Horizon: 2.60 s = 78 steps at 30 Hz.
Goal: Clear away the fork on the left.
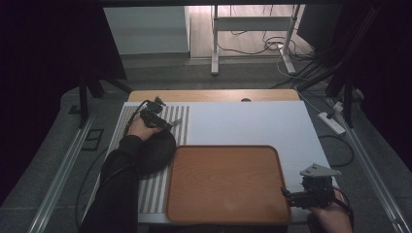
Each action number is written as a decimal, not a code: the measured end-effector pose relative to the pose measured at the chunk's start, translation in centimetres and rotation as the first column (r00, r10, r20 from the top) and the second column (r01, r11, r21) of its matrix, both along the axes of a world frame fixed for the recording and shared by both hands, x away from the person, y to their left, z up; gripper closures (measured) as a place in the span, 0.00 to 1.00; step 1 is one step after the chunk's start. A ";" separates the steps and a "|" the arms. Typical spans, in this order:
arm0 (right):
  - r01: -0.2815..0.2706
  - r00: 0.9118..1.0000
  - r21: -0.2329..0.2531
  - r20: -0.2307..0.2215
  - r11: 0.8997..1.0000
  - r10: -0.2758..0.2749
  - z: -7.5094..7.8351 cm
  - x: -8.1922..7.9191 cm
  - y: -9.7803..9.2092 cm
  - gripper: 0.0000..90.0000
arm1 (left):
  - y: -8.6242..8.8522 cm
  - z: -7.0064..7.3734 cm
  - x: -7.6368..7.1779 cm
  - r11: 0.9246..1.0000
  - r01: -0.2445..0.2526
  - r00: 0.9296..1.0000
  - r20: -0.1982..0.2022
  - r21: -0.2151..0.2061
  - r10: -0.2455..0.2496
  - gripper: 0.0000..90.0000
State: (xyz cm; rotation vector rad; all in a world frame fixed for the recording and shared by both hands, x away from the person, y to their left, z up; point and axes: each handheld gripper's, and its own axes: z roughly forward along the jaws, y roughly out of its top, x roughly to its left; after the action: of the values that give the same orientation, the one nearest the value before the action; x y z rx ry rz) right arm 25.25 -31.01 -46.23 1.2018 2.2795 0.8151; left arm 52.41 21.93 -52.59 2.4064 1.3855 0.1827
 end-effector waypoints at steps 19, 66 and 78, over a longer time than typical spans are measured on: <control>-0.002 1.000 -0.002 -0.005 1.000 0.002 0.0 0.0 0.1 0.00 | 3.2 0.1 -0.8 0.998 0.062 0.989 0.135 -0.022 -0.058 0.88; -0.003 1.000 -0.009 -0.015 1.000 0.003 -0.1 0.1 0.2 0.00 | 6.4 4.1 -4.8 0.994 0.092 0.995 0.034 -0.066 -0.090 0.96; -0.005 1.000 -0.010 -0.013 1.000 0.005 -0.1 0.1 0.2 0.00 | 4.4 4.4 -8.4 0.990 0.108 0.994 0.032 -0.088 -0.106 0.96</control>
State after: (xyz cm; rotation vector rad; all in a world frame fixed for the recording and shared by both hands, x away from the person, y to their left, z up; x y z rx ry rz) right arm 25.32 -30.84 -46.32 1.2009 2.2954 0.7994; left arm 44.05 26.34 -48.16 2.3873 1.2226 0.1230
